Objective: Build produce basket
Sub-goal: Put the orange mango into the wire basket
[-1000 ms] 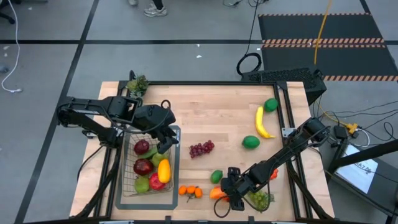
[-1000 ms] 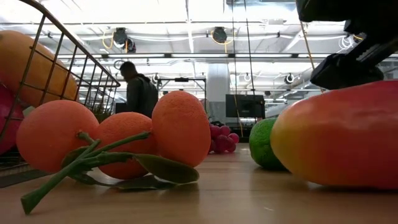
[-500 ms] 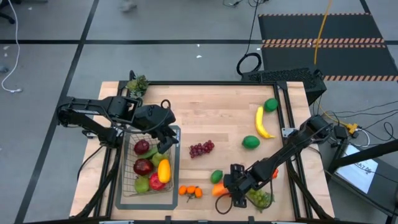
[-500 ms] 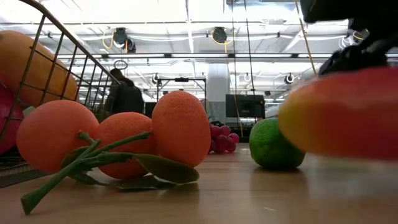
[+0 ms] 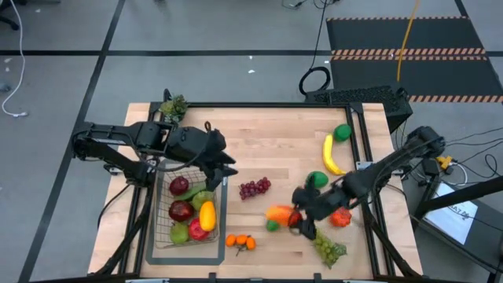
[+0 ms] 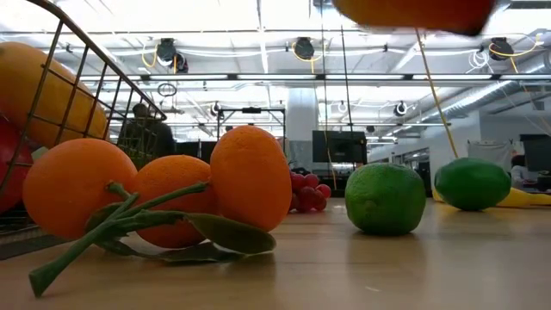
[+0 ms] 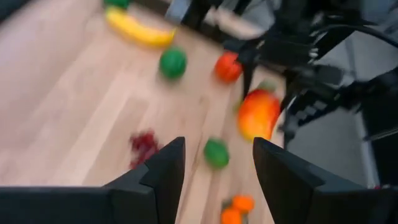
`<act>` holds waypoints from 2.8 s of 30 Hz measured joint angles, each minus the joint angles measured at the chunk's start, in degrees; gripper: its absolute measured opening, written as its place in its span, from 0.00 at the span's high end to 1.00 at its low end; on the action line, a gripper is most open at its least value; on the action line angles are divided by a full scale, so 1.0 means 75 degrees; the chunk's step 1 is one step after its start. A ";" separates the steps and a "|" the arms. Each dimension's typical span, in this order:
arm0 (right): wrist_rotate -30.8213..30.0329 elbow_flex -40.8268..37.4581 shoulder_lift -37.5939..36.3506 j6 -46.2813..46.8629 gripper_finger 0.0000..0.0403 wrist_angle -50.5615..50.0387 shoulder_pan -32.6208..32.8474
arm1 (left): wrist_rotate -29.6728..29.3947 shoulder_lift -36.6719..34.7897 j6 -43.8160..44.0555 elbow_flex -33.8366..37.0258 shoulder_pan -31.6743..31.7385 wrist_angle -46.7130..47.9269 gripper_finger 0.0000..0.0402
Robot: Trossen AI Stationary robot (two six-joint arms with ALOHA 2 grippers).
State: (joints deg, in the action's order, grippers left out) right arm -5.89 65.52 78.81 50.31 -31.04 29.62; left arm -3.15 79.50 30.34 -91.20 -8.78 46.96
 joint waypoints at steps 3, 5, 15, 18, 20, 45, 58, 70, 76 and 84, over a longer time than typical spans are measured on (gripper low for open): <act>-0.0453 0.0000 -0.0595 -0.0061 0.32 0.0202 -0.0273 | -0.0033 0.0000 -0.0615 0.0000 0.0000 -0.0927 0.53; -0.0885 0.0000 -0.0950 -0.0247 0.32 0.0336 -0.0467 | -0.0339 0.0000 -0.1256 0.0000 -0.0002 -0.1516 0.53; -0.2849 0.0000 -0.1993 -0.2554 0.31 0.2332 -0.1396 | -0.1946 0.0000 -0.3971 0.0000 -0.0266 -0.4162 0.26; -0.2834 0.0000 -0.2046 -0.3423 0.31 0.3234 -0.1637 | -0.1997 0.0000 -0.3991 0.0000 -0.0198 -0.4653 0.13; -0.2824 0.0000 -0.2046 -0.3975 0.31 0.3888 -0.1765 | -0.1897 0.0000 -0.3603 0.0000 -0.0101 -0.4838 0.08; -0.2186 0.0000 -0.2049 -0.5824 0.31 0.5945 -0.2354 | -0.1421 0.0097 -0.2804 -0.0003 0.0482 -0.5924 0.04; -0.1962 0.0000 -0.1243 -0.6194 0.31 0.7023 -0.2451 | -0.0176 0.0649 -0.2227 0.0009 0.0827 -0.6673 0.01; -0.1520 0.0000 -0.1286 -0.6188 0.31 0.7028 -0.2750 | 0.0221 0.0915 -0.2177 0.0000 0.1072 -0.7227 0.09; -0.1384 0.0000 -0.1274 -0.6188 0.31 0.6996 -0.2803 | 0.0256 0.0915 -0.2226 0.0000 0.1107 -0.7221 0.21; -0.1434 0.0000 -0.1274 -0.6143 0.29 0.7002 -0.2814 | 0.0395 0.0915 -0.2342 0.0000 0.1137 -0.7218 0.30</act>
State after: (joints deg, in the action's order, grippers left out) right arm -16.64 65.52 69.25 4.24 21.47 8.51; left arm -0.19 86.37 12.77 -91.20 -0.25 -7.18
